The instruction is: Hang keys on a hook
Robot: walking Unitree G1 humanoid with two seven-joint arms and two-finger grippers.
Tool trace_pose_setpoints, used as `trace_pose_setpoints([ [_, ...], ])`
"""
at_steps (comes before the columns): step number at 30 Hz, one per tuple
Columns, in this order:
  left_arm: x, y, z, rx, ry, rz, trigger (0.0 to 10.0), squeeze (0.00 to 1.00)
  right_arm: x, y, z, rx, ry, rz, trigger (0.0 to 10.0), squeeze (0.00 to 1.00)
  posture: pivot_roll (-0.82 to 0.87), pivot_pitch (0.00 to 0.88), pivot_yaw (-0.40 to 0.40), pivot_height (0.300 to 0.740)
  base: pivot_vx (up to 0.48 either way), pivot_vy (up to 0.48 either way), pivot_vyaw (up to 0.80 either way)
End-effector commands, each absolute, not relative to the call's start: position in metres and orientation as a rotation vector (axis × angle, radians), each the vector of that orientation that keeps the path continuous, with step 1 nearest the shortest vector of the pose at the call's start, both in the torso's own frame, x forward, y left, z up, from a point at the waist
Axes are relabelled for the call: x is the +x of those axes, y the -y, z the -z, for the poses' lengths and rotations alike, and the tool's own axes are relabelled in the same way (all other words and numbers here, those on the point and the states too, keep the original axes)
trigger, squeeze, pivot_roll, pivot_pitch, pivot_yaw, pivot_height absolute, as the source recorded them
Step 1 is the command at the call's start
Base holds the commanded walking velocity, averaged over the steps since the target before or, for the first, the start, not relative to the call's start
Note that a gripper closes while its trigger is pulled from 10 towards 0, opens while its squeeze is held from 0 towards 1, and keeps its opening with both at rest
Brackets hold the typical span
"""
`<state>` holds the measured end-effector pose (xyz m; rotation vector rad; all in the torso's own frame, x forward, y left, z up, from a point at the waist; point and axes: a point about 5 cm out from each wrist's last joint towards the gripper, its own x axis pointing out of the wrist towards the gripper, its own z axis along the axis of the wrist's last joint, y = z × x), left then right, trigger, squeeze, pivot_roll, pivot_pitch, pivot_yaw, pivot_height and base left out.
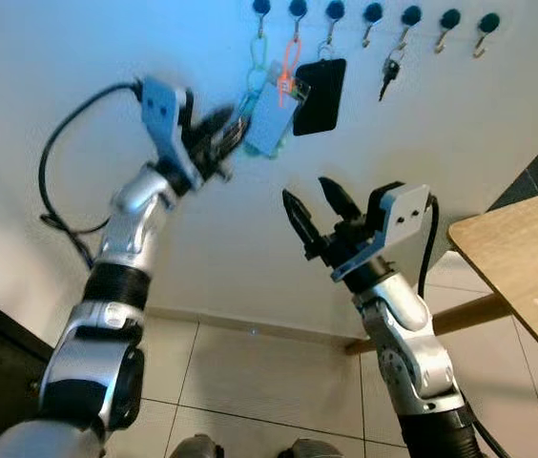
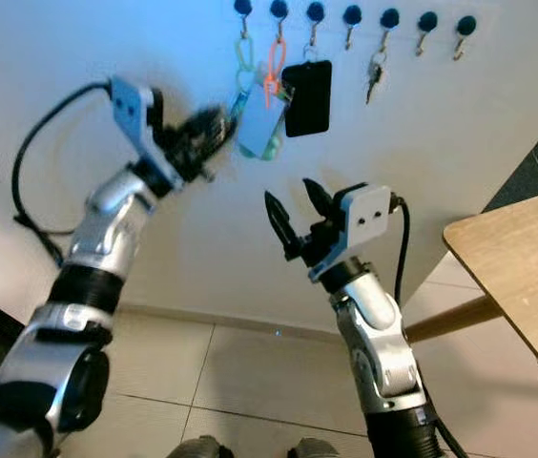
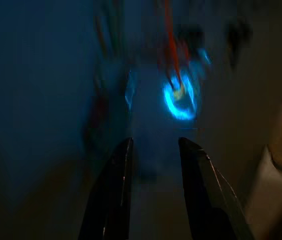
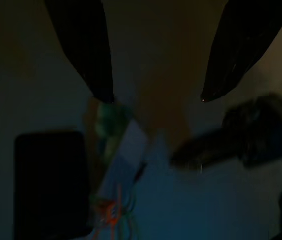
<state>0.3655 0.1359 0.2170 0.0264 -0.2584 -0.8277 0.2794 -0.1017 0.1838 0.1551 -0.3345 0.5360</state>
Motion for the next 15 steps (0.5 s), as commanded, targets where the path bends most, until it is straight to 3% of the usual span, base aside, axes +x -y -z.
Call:
trace_pose_setpoints([
  [1, 0.36, -0.141, -0.209, 0.089, 0.224, 0.874, 10.0, 0.0, 0.278, 0.103, -0.168, 0.121, 0.265, -0.535, 10.0, 0.0, 0.03, 0.098, -0.015, 0.74, 0.0, 0.0, 0.0],
  [7, 0.339, -0.163, -0.144, 0.204, -0.016, 0.915, 10.0, 0.0, 0.275, 0.119, -0.125, 0.055, 0.095, -0.477, 10.0, 0.0, 0.03, 0.075, -0.024, 0.74, 0.0, 0.0, 0.0],
  [10, 0.338, -0.175, -0.117, 0.304, -0.123, 0.792, 10.0, 0.0, 0.274, 0.126, -0.109, 0.014, 0.035, -0.44, 10.0, 0.0, 0.03, 0.06, -0.024, 0.74, 0.0, 0.0, 0.0],
  [12, 0.338, -0.191, -0.092, 0.409, -0.237, 0.617, 10.0, 0.0, 0.275, 0.134, -0.089, -0.091, -0.067, -0.382, 10.0, 0.0, 0.03, 0.045, -0.022, 0.74, 0.0, 0.0, 0.0],
  [15, 0.326, -0.214, -0.055, 0.398, -0.416, 0.345, 10.0, 0.0, 0.272, 0.149, -0.045, -0.189, -0.282, -0.291, 10.0, 0.0, 0.02, 0.036, -0.015, 0.74, 0.0, 0.0, 0.0],
])
